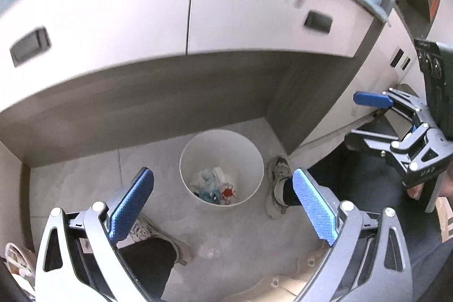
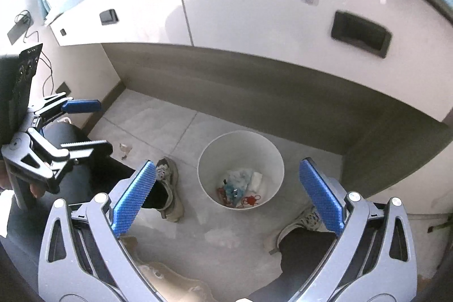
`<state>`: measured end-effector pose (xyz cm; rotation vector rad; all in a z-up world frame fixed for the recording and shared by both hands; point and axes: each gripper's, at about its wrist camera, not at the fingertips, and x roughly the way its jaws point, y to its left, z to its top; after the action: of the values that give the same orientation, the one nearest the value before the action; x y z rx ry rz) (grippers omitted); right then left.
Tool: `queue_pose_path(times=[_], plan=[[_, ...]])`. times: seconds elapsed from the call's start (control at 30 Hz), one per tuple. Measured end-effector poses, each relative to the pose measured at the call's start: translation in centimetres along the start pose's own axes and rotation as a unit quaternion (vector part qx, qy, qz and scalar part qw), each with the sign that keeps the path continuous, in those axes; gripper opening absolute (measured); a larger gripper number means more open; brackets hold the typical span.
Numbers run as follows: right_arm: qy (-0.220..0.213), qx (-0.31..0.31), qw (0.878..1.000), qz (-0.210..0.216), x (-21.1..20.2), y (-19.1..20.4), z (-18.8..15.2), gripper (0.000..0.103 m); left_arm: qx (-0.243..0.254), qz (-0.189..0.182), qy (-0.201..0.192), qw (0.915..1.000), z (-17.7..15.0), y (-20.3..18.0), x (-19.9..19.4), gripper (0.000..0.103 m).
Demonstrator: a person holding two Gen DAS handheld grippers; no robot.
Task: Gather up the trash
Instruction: 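Raise both empty tools back toward the mattress, then grasp the white paper box with left tool while right tool grasps white foam strip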
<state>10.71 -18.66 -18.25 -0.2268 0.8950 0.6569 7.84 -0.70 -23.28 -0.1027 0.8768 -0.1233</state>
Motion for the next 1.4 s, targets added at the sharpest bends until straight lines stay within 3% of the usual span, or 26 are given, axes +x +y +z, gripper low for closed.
queue_pose_path(times=[0.2, 0.33, 0.67, 0.83, 0.97, 1.1, 1.23, 1.27, 1.3, 1.33, 1.37, 1.4], plan=[[-0.041, 0.011, 0.999, -0.002, -4.3, -0.5, 1.5, 0.097, 0.009, 0.007, -0.041, 0.9991, 2.0, -0.8, -3.8, 0.097], [-0.078, 0.016, 0.997, -0.003, -7.6, -1.1, 3.9, 0.097, 0.027, 0.015, -0.070, 0.9971, 5.2, -1.8, -6.2, 0.097], [-0.137, -0.025, 0.988, -0.060, -12.5, -2.9, 16.2, 0.098, 0.027, 0.035, -0.105, 0.9935, 17.4, -2.1, -7.5, 0.097], [-0.147, -0.019, 0.987, -0.062, -12.6, -5.3, 21.8, 0.098, 0.027, 0.056, -0.110, 0.9919, 24.6, -1.1, -6.0, 0.097], [-0.154, -0.017, 0.986, -0.060, -11.9, -6.6, 24.7, 0.098, 0.025, 0.050, -0.104, 0.9930, 30.0, 0.2, -4.1, 0.097], [-0.153, -0.015, 0.986, -0.059, -10.3, -7.9, 26.8, 0.098, 0.036, 0.040, -0.081, 0.9952, 35.1, 1.3, -0.3, 0.097], [-0.144, -0.013, 0.988, -0.057, -8.0, -9.5, 28.4, 0.098, 0.043, 0.032, -0.050, 0.9973, 38.0, 1.7, 3.2, 0.096], [-0.142, -0.011, 0.988, -0.058, -7.6, -9.7, 28.5, 0.098, 0.044, 0.033, -0.040, 0.9977, 38.5, 1.8, 4.1, 0.094], [-0.140, -0.010, 0.988, -0.058, -7.2, -10.0, 28.8, 0.098, 0.044, 0.033, -0.023, 0.9982, 39.0, 2.0, 5.3, 0.080], [-0.136, -0.009, 0.989, -0.058, -6.6, -10.4, 29.0, 0.098, 0.044, 0.032, -0.009, 0.9985, 39.2, 2.2, 6.0, 0.059], [-0.133, -0.008, 0.989, -0.059, -6.1, -10.6, 29.2, 0.098, 0.044, 0.031, 0.002, 0.9985, 39.2, 2.3, 6.7, 0.050], [-0.131, -0.007, 0.990, -0.059, -5.6, -10.9, 29.4, 0.098, 0.046, 0.030, 0.008, 0.9984, 39.2, 2.4, 7.3, 0.048]])
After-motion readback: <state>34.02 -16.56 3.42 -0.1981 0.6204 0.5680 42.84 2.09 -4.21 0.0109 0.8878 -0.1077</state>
